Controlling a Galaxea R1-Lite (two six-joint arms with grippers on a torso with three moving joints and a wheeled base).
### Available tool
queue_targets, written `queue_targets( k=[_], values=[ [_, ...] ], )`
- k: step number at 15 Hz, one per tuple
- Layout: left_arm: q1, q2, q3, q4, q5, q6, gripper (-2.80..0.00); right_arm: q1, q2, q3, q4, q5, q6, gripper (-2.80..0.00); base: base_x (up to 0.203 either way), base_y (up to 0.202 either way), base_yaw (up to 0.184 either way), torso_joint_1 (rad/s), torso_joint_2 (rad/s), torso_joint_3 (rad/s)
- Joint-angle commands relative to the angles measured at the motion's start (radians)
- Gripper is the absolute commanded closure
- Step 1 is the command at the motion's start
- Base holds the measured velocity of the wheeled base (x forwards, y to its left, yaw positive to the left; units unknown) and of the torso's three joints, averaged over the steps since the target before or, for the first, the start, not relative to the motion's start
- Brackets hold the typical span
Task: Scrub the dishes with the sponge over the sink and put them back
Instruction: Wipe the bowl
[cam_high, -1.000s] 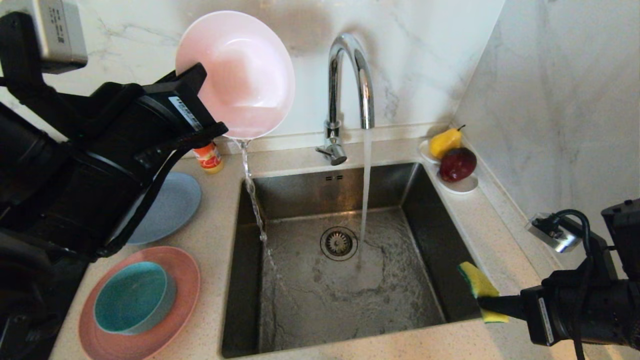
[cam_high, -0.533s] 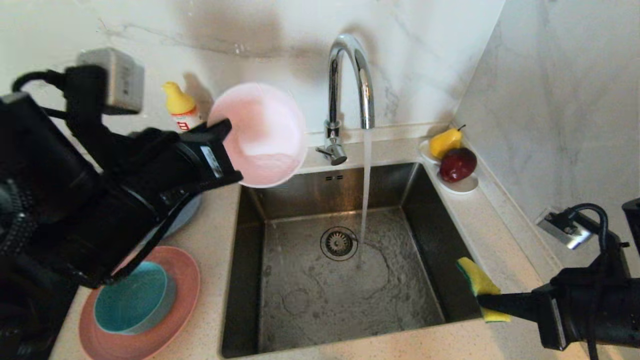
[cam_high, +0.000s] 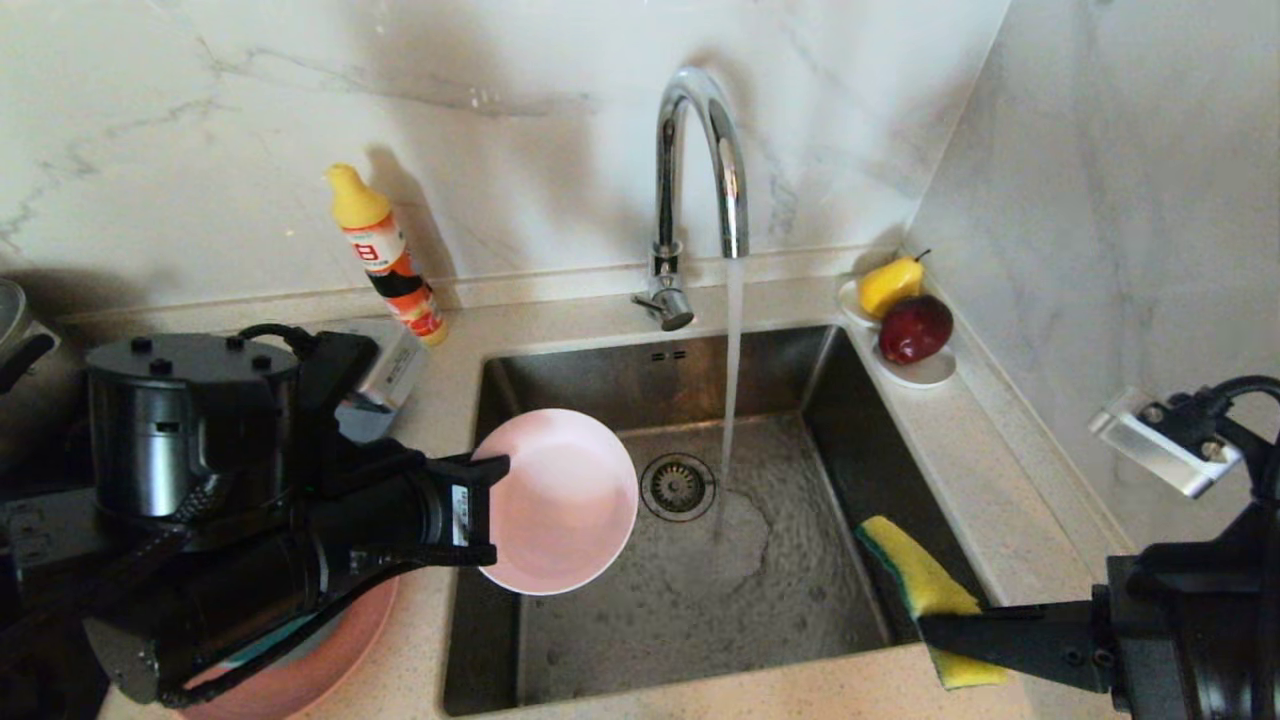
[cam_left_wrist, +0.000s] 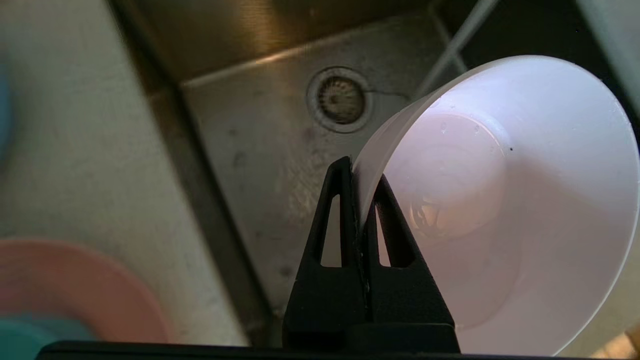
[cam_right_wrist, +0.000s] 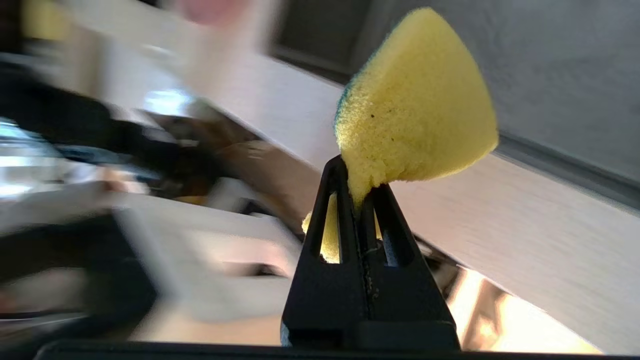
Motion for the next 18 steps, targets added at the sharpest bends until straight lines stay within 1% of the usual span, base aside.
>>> queue_targets(
  k=[1,3,6,7,9,10,14,15,18],
  values=[
    [-0.033,0.012,0.005,-0.003,0.052,-0.002,0.0,0.052,0.052,-0.062,0.007,0.002,0.026,0.0,0.0,0.0,0.0,0.0,0.0,0.0],
    [-0.098,0.039,0.012,-0.044,0.151,-0.004,0.0,0.09,0.126,-0.134,0.028,0.002,0.044,0.0,0.0,0.0,0.0,0.0,0.0,0.0],
    [-0.181,0.113,0.039,-0.192,0.293,0.005,0.0,0.135,0.226,-0.239,0.04,0.0,0.116,0.0,0.0,0.0,0.0,0.0,0.0,0.0],
    [-0.209,0.136,0.06,-0.264,0.324,0.009,0.0,0.143,0.258,-0.28,0.051,-0.001,0.13,0.0,0.0,0.0,0.0,0.0,0.0,0.0],
    [-0.253,0.17,0.095,-0.351,0.341,0.026,0.0,0.163,0.302,-0.338,0.088,0.0,0.137,0.0,0.0,0.0,0.0,0.0,0.0,0.0],
    [-0.263,0.189,0.103,-0.392,0.348,0.035,0.0,0.174,0.321,-0.35,0.09,-0.001,0.136,0.0,0.0,0.0,0.0,0.0,0.0,0.0],
    [-0.272,0.238,0.138,-0.563,0.363,0.097,0.0,0.185,0.421,-0.406,0.088,-0.004,0.139,0.0,0.0,0.0,0.0,0.0,0.0,0.0],
    [-0.272,0.234,0.143,-0.581,0.364,0.102,0.0,0.184,0.435,-0.421,0.087,-0.004,0.139,0.0,0.0,0.0,0.0,0.0,0.0,0.0],
    [-0.272,0.214,0.149,-0.588,0.365,0.106,0.0,0.173,0.489,-0.483,0.087,-0.007,0.154,0.0,0.0,0.0,0.0,0.0,0.0,0.0]
  ],
)
